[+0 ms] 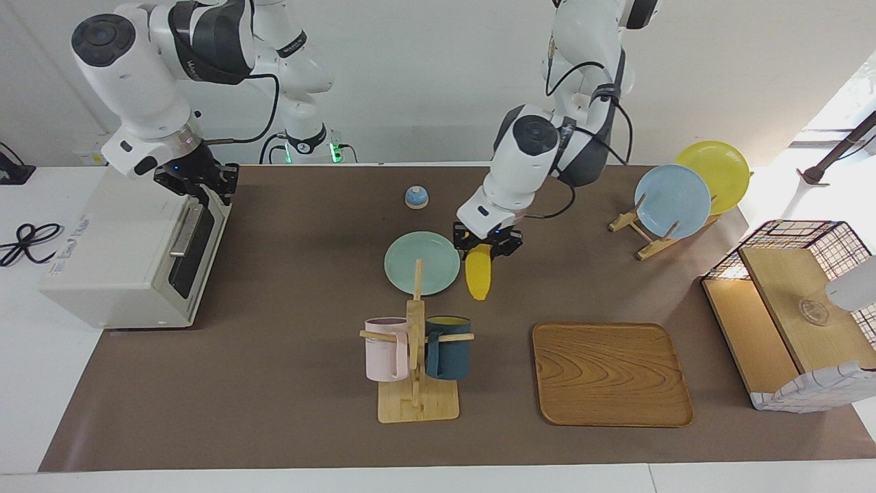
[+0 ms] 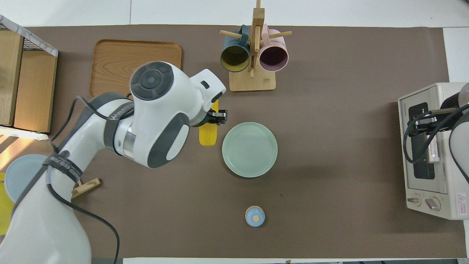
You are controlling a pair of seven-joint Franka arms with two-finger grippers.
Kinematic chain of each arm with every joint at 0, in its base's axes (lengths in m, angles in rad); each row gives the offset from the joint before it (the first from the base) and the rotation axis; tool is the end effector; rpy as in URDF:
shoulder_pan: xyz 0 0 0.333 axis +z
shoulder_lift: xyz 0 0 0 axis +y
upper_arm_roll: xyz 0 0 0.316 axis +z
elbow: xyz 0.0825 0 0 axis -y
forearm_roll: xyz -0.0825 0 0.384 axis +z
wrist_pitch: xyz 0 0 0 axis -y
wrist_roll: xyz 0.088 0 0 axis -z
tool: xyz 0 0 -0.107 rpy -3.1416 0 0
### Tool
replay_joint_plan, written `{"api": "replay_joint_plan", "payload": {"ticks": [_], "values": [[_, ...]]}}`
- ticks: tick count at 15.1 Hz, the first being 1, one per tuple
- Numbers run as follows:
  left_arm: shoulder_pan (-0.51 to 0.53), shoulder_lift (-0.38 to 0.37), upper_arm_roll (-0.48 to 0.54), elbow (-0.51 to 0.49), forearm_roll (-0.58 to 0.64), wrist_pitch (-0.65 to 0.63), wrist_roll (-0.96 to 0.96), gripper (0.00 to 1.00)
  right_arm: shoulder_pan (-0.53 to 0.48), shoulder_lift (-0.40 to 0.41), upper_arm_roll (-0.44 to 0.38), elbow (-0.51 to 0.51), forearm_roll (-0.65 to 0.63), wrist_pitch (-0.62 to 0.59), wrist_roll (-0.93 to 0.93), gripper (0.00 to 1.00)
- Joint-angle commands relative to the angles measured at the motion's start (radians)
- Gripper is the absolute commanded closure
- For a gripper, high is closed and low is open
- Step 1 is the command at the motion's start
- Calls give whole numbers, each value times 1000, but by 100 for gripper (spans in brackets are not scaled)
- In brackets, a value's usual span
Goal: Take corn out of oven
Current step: 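Lift the corn and carry it toward the wooden tray with the left gripper, then lower the corn onto the wooden tray with the left gripper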
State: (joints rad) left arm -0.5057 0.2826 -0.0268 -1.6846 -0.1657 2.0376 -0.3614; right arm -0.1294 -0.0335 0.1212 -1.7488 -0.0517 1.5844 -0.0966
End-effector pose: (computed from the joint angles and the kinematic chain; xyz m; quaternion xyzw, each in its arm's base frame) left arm 0.5552 -0.3362 0.4416 0.9950 -0.0499 -0.0025 0.0863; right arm 0.5370 -0.0090 0.5604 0.9964 0.0460 -0.0669 0.0243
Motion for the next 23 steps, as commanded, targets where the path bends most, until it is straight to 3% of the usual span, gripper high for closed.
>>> {"api": "replay_joint_plan", "payload": {"ticks": [1,6,12,19,23], "values": [[131,32,-8,34,-8,-17,57,100,40,20,6,41,45,-14,-6,0],[309,122,-8,175,32,-91,229,100,71,49,8,109,39,-23,26,0],[352,394,-5,460,89,-100,294,100,77,49,5,112,44,-29,35,0],[380,529,-7,528,89,29,294,100,77,46,6,112,44,-26,75,0],[383,537,-7,533,92,19,297,100,77,43,8,112,43,-21,77,0]]}}
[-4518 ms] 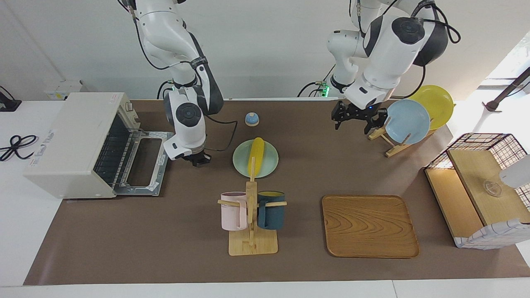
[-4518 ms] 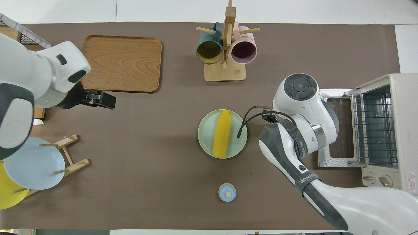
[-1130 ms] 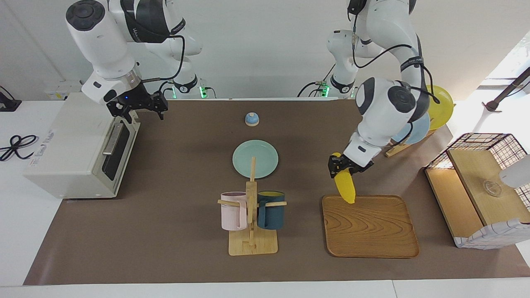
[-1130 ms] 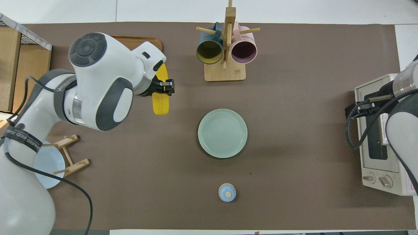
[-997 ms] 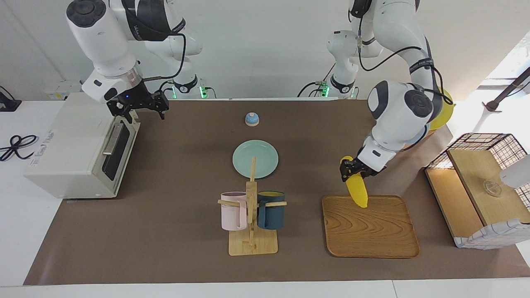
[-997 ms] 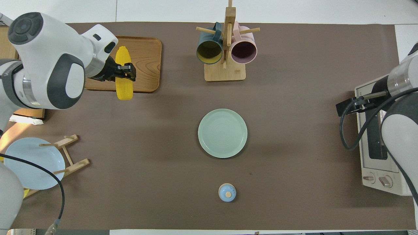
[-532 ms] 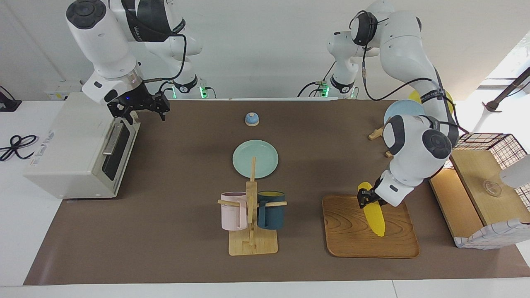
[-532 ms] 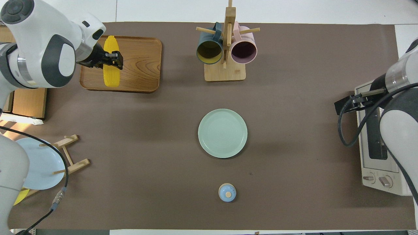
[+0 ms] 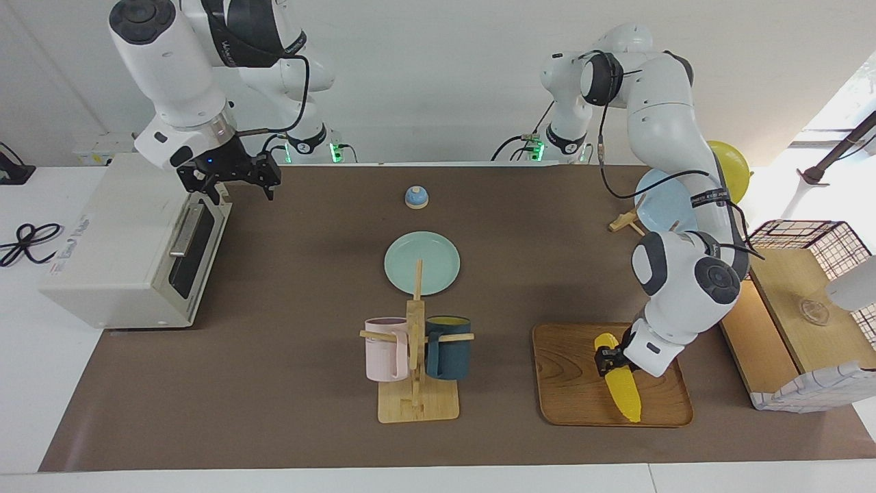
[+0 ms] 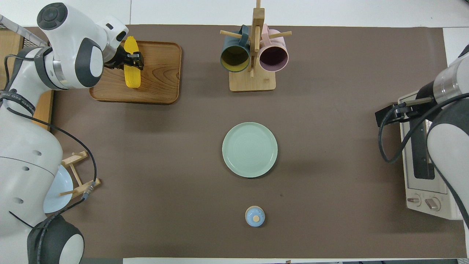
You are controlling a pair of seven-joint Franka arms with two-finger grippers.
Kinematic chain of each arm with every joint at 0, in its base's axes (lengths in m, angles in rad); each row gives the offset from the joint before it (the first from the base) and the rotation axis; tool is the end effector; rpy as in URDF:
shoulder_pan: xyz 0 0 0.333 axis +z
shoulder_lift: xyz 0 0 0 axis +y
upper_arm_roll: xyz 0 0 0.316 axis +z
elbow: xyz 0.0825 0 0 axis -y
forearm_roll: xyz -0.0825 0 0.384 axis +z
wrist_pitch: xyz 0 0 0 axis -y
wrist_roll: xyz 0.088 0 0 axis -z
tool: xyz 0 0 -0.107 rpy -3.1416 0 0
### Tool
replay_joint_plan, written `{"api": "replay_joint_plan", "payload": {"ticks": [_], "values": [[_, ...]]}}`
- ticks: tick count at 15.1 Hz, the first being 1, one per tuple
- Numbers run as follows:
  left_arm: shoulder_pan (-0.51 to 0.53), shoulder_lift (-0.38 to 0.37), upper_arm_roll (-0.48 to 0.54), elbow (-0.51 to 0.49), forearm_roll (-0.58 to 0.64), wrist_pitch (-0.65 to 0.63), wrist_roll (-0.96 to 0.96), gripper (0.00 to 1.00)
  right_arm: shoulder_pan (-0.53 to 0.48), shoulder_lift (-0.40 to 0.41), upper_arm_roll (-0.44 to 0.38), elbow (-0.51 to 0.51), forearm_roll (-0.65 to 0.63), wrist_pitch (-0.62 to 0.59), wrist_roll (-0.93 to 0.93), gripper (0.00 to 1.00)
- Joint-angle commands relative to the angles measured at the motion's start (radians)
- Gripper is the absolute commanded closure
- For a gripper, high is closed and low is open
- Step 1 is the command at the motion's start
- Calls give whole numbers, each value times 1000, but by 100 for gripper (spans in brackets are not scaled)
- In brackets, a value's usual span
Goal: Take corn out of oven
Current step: 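Lower the corn onto the wooden tray with the left gripper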
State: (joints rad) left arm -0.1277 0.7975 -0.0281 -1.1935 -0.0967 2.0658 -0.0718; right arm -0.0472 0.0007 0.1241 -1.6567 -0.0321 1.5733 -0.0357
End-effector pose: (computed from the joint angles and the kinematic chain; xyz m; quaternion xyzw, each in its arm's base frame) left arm 0.7548 -0.1175 0.3137 0.9978 -0.0160 0.0312 0.0571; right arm 0.5498 0.0389 0.5840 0.9974 0.0569 -0.0417 0.0169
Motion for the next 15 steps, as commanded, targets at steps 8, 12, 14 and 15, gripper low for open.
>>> {"api": "replay_joint_plan", "payload": {"ticks": [8,12,14,15], "values": [[0,-10,-6,17,31,-21,6,0,-7,8,3,20,26,-6,16,0],[2,-96,-4,17,28,-142,-3,0,-8,8,2,20,26,-7,14,0],[5,-191,2,-27,31,-176,-5,0,-8,8,2,20,26,-6,14,0],[5,-249,13,-56,29,-199,-6,0,-7,8,2,20,26,-6,14,0]]}}
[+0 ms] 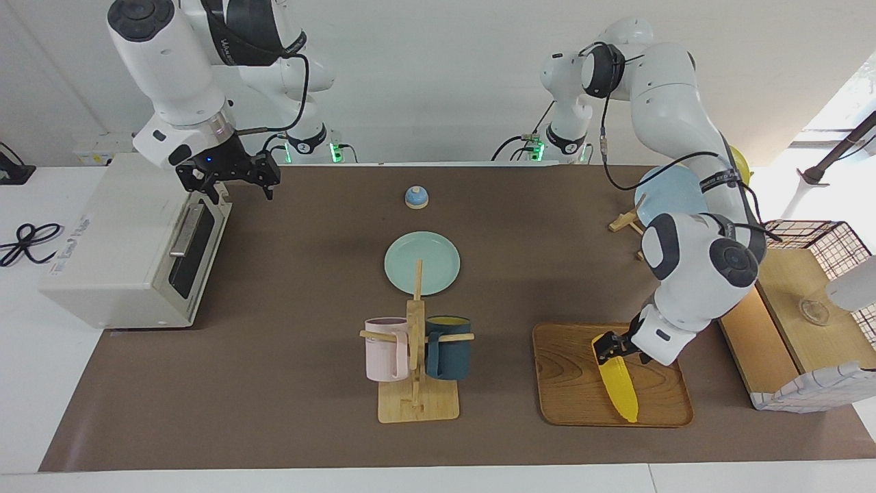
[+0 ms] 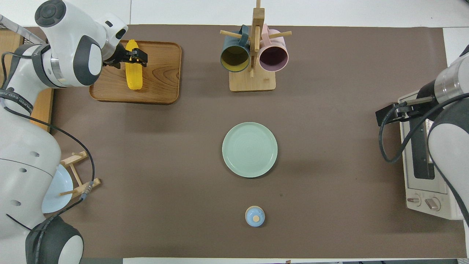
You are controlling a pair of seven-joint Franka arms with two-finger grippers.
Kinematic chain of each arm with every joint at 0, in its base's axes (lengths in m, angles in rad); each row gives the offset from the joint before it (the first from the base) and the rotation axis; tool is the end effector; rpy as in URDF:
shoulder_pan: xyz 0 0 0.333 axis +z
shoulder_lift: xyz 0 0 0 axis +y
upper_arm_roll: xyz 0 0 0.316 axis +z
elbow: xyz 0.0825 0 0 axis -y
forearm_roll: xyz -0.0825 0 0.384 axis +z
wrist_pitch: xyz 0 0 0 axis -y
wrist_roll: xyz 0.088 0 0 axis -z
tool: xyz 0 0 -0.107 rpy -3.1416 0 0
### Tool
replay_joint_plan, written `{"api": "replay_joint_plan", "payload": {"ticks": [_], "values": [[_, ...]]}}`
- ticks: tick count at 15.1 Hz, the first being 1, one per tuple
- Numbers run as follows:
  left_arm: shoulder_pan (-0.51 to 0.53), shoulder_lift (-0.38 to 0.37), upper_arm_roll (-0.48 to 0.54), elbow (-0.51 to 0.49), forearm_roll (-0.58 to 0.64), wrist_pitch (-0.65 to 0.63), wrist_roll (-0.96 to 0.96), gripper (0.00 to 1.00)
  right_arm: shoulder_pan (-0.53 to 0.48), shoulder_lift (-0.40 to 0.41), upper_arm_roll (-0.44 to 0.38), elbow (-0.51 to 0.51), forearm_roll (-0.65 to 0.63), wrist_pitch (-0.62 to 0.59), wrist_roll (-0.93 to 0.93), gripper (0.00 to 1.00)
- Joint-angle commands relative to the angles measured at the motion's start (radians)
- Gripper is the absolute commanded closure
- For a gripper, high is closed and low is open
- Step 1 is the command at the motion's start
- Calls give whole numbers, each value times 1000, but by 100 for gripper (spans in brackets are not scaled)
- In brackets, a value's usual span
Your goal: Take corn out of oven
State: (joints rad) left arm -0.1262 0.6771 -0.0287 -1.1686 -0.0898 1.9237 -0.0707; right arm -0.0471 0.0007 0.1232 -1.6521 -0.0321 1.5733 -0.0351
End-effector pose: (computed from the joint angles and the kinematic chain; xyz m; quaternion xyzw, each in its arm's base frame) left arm 0.7414 -0.1160 0.4035 0.9976 -0.0246 0.0330 0.0556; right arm 0.5501 0.0385 0.5861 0.9975 0.0562 -0.0394 0.0168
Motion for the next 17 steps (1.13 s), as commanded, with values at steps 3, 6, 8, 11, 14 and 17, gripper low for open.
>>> {"api": "replay_joint_plan", "payload": {"ticks": [3,6,8,11,14,17], "values": [[-1,-241,41,-114,30,-184,-14,0,-7,8,3,15,26,-7,14,0],[0,-342,44,-117,59,-334,-14,0,-7,8,3,15,26,-6,14,0],[3,-413,46,-132,59,-429,-11,0,-8,8,3,14,26,-7,14,0],[4,-566,44,-283,79,-451,-12,0,-10,8,3,14,26,-6,12,0],[5,-684,44,-423,79,-448,-29,0,-13,8,3,14,26,-6,8,0],[-10,-723,41,-497,79,-425,-50,0,-13,8,3,14,26,-6,6,0]]}}
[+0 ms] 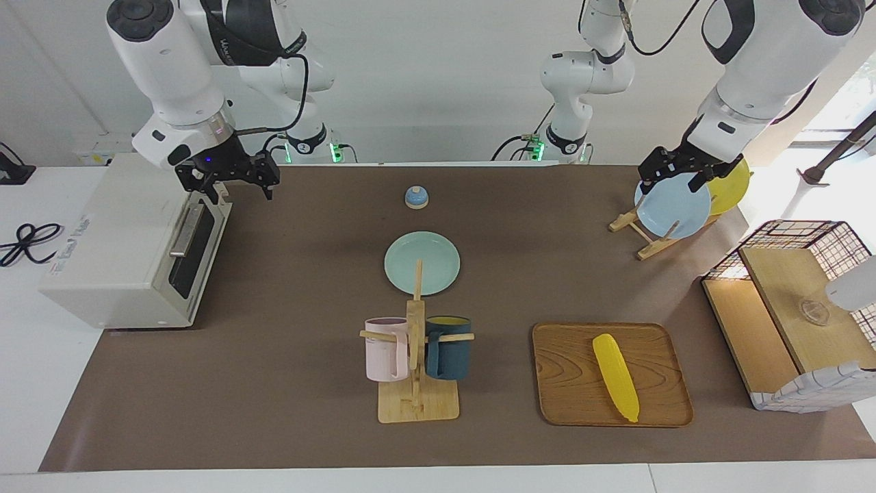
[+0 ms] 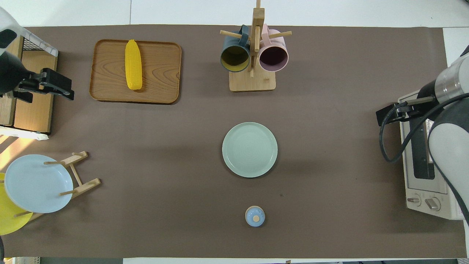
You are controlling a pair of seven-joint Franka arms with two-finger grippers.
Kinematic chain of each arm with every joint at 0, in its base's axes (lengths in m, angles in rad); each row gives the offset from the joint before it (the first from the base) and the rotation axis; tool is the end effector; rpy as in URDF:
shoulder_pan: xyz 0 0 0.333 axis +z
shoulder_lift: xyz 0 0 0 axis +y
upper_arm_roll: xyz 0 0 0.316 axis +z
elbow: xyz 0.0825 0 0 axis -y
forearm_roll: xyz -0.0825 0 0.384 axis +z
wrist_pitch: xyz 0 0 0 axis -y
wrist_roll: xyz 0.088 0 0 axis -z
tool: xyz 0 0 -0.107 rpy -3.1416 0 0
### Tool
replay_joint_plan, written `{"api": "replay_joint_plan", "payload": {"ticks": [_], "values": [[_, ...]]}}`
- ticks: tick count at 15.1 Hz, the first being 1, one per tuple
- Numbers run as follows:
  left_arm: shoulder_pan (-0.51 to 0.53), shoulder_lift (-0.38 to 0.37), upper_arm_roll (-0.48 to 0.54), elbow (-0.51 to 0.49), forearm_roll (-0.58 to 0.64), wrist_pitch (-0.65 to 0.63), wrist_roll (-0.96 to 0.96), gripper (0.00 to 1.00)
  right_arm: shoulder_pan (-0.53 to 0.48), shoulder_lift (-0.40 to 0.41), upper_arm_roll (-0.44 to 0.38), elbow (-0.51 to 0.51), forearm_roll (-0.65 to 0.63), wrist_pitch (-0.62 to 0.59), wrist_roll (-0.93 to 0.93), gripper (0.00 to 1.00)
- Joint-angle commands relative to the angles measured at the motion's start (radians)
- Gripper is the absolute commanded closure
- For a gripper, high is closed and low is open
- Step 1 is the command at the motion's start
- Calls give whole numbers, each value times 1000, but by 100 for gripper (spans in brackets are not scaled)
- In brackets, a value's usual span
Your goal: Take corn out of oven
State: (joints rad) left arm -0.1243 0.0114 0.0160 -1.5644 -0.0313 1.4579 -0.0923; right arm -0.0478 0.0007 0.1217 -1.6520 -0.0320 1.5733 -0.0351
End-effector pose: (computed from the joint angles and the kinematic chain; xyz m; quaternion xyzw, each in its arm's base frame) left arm 0.5417 -0.0626 0.6121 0.9981 -0.0088 -0.0602 0.0096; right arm 0.5502 0.0373 0.5862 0.9976 0.0551 -0.0394 0.0167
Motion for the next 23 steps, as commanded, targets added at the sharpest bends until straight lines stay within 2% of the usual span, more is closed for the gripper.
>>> {"api": "replay_joint_plan", "payload": {"ticks": [1,8,23], "values": [[-12,-60,-5,-108,21,57,-24,0,-12,8,4,14,26,-6,7,0],[25,-34,-37,-52,16,58,-12,0,-12,8,4,14,26,-6,6,0],[37,-36,-54,-66,13,75,-4,0,-12,8,4,14,26,-6,6,0]]}}
